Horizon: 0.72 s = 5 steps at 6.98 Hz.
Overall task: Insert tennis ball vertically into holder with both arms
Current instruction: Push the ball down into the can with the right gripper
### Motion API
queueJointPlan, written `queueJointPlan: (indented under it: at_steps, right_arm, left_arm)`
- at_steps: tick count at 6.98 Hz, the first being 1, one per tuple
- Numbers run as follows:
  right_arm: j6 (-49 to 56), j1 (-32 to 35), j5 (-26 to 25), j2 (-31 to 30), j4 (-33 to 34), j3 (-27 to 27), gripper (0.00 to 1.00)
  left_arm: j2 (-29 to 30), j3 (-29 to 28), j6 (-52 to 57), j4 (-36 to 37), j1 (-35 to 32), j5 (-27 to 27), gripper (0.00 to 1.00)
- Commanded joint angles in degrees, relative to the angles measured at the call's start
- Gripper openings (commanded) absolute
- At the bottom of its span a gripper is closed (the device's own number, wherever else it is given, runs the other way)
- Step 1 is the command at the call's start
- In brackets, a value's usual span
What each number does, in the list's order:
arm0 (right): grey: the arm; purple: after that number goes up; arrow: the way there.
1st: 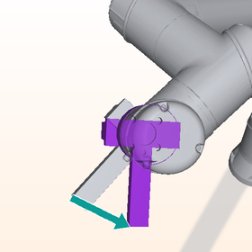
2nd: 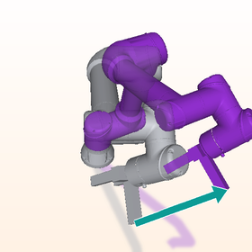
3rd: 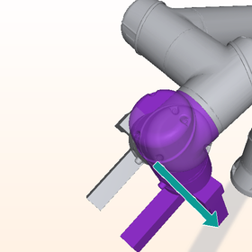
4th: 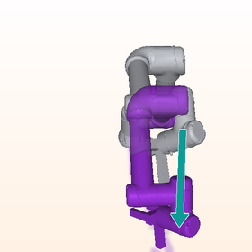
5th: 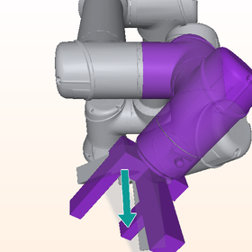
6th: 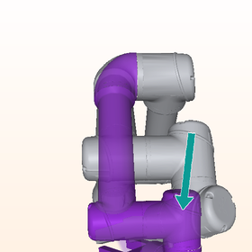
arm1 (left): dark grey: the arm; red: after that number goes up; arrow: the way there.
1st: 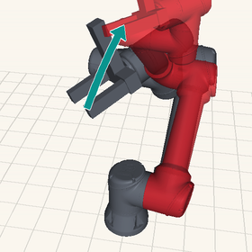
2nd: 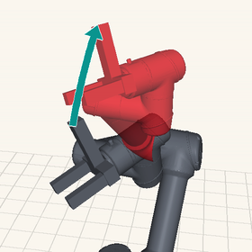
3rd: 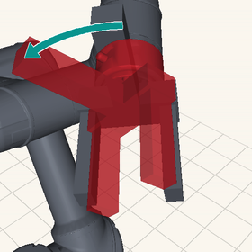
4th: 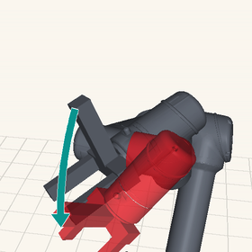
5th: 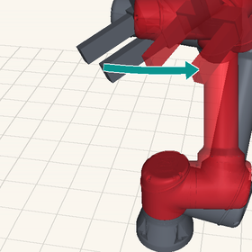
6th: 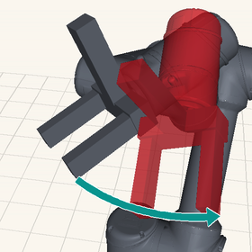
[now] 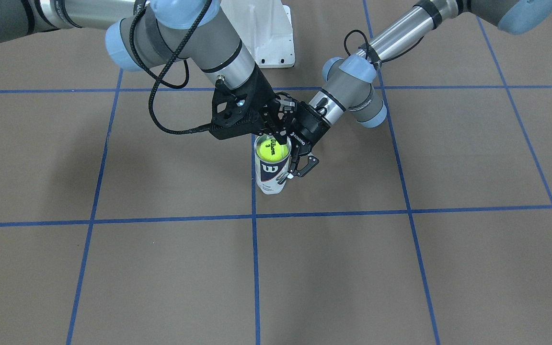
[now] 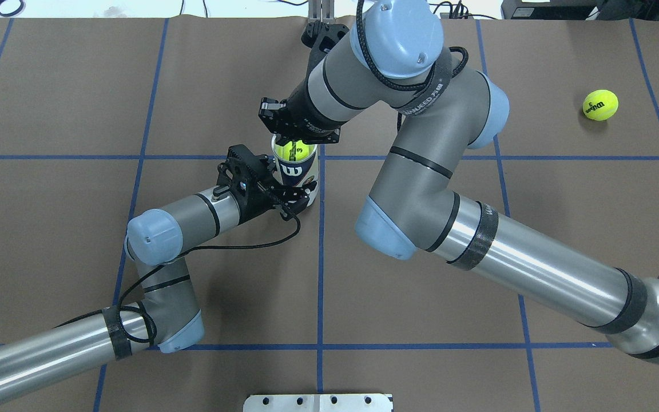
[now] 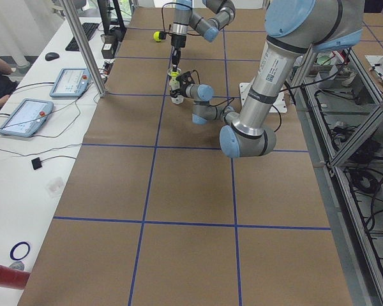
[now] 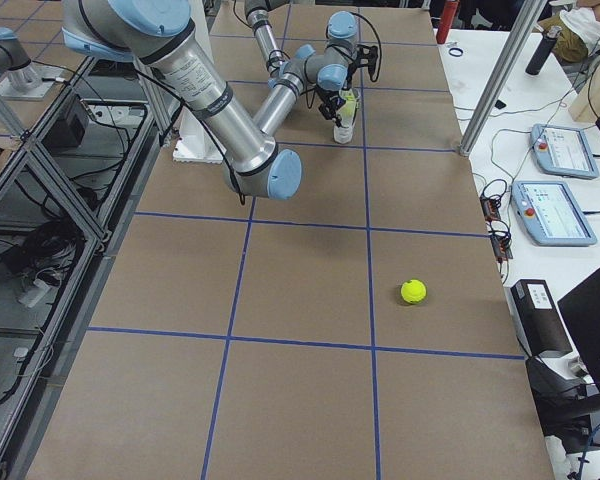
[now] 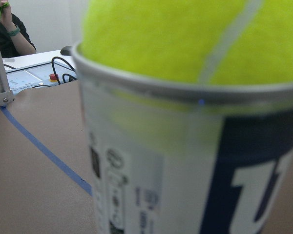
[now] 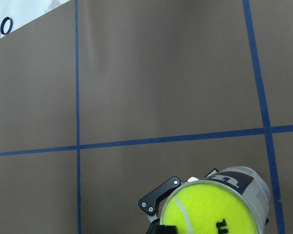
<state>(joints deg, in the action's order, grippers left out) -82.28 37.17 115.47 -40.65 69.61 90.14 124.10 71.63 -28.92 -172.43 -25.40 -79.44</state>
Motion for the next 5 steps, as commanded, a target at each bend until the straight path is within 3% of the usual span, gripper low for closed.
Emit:
queueJointPlan:
  at_steps: [1,3,4,5]
  right_arm:
    - [-0.2,-0.2,-0.1,0.2,0.0,0.2,0.0]
    - [-0.2,0.9,0.0,0.3,-0.1,1.0,0.0]
    - [-0.2,2.0,0.3,0.2,-0.1,2.2,0.0]
    - [-0.2,4.0,2.1,0.2,-0.2,2.4,0.22]
  left_arm:
    - [0.0,0.0,0.0,0.1,0.0,0.0,0.74]
    - [0.0,0.0,-0.1,0.0,0.1,0.1,0.75]
    - [0.0,0.0,-0.1,0.0,0.0,0.0,0.96]
    - [0.0,0.1,-0.1,0.0,0.0,0.0,1.0]
